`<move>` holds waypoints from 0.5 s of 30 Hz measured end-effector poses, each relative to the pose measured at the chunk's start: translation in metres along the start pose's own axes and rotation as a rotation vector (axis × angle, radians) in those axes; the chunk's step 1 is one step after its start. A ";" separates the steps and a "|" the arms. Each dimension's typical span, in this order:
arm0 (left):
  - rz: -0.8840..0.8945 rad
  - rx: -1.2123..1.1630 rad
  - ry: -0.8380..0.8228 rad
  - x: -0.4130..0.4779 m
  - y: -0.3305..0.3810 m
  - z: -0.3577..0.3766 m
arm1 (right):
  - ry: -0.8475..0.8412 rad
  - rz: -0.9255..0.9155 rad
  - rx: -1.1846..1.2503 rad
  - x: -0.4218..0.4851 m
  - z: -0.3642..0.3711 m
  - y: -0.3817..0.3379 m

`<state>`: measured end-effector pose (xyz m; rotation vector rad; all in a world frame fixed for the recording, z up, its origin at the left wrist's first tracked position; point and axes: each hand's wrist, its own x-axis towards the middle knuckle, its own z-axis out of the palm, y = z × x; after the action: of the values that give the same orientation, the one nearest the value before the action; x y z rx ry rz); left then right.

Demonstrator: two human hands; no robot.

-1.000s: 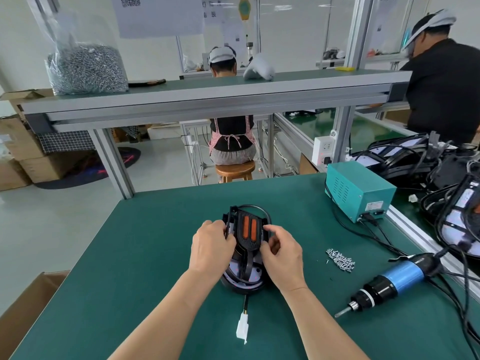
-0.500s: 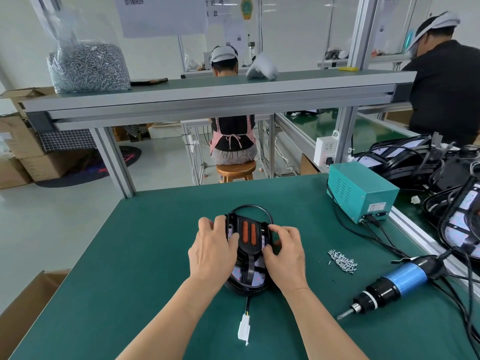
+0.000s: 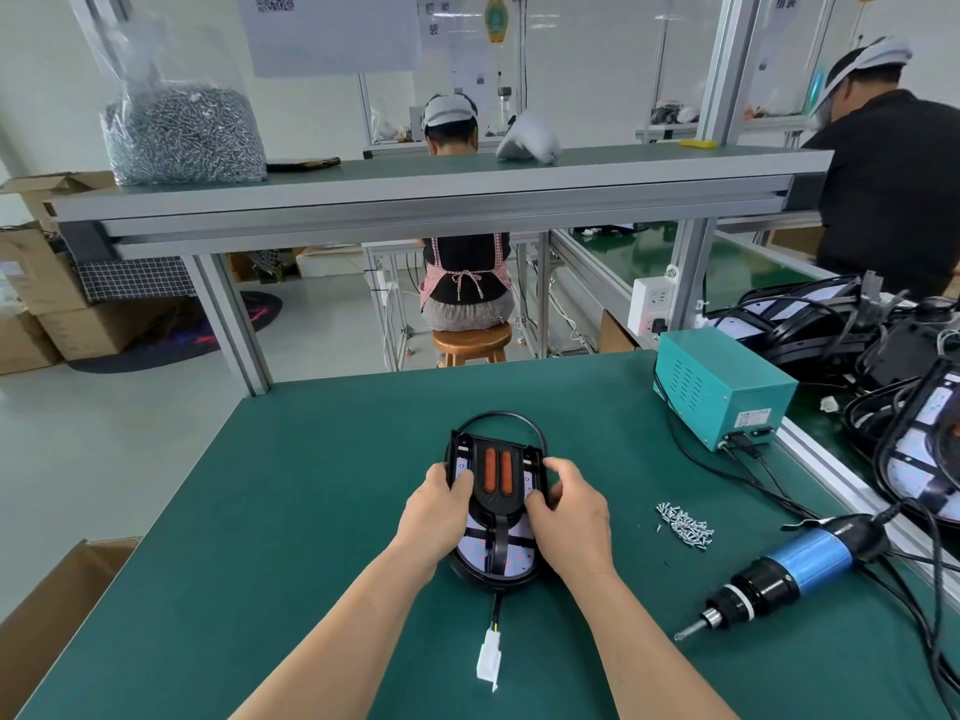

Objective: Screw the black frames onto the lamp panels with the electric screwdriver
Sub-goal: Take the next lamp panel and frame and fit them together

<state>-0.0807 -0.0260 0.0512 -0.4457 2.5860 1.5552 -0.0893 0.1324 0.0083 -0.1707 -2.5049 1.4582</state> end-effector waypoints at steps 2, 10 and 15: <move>0.006 -0.010 0.011 -0.003 -0.001 0.001 | 0.000 0.002 -0.003 0.000 -0.001 -0.001; -0.002 -0.051 0.027 -0.015 -0.003 0.007 | -0.071 -0.003 -0.095 -0.004 -0.011 -0.007; -0.010 -0.098 0.039 -0.031 -0.008 0.013 | -0.089 -0.010 -0.133 -0.016 -0.019 -0.006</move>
<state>-0.0500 -0.0124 0.0453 -0.5015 2.5392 1.6924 -0.0687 0.1422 0.0203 -0.1187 -2.6714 1.3226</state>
